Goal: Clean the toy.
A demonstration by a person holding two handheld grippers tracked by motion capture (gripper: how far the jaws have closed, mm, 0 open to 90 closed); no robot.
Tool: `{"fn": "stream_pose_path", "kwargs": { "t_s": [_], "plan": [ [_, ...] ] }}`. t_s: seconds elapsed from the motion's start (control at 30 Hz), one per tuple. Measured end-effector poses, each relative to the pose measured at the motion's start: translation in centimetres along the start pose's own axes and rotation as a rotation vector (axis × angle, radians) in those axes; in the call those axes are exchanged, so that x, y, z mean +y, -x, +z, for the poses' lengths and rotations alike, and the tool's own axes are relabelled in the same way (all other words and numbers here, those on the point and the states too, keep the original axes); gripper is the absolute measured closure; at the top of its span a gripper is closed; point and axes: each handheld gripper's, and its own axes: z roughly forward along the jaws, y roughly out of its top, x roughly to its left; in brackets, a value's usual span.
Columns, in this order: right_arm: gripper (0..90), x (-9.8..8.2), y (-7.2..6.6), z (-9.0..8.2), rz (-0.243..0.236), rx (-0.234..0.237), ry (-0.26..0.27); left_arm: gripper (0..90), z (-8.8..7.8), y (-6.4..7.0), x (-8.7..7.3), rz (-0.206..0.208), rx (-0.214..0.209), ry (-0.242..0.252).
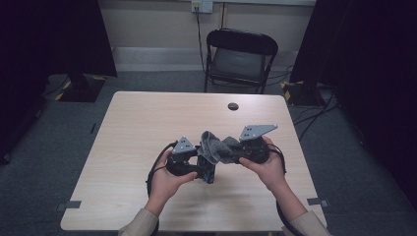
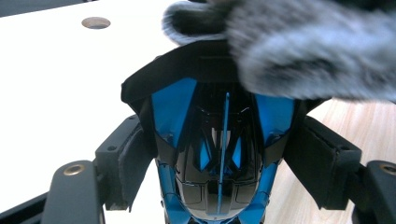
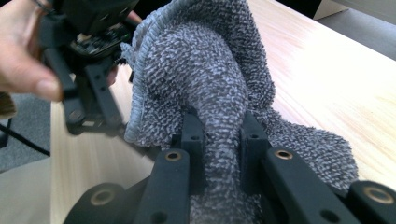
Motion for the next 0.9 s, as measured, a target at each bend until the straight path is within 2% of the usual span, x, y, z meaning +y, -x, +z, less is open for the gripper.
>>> {"fn": "stream_pose_path", "kwargs": {
  "t_s": [0.13,0.2,0.3,0.33,0.4,0.43,0.57,0.6,0.9],
  "plan": [
    [77.1,0.0,0.3,-0.5,0.018,-0.012,0.013,25.4,-0.1,0.3,0.2,0.006,-0.013,0.005],
    [77.1,0.8,0.9,-0.8,0.028,-0.058,0.019,25.4,-0.1,0.7,0.5,0.022,-0.022,-0.004],
    [77.0,1.5,1.3,-0.8,0.041,-0.066,0.02,25.3,0.1,1.0,0.6,0.028,-0.029,0.002],
    [76.9,2.0,1.5,-0.6,0.05,-0.065,0.015,25.4,0.2,1.0,0.6,0.031,-0.032,0.002],
    [76.7,3.0,1.5,0.2,0.038,-0.082,-0.024,25.3,0.4,1.2,0.6,0.033,-0.042,0.005],
    [76.7,3.1,1.5,0.6,0.039,-0.076,-0.027,25.3,0.5,1.4,0.6,0.036,-0.053,0.001],
    [76.4,3.3,1.3,1.5,0.026,-0.078,-0.052,25.3,0.7,1.5,0.4,0.038,-0.055,-0.003],
    [76.4,3.2,1.2,2.0,0.029,-0.064,-0.054,25.3,0.7,1.5,0.4,0.038,-0.054,-0.004],
    [76.4,2.8,1.0,2.3,0.029,-0.037,-0.061,25.3,0.5,0.9,0.2,0.031,-0.04,-0.01]
  ]
}}
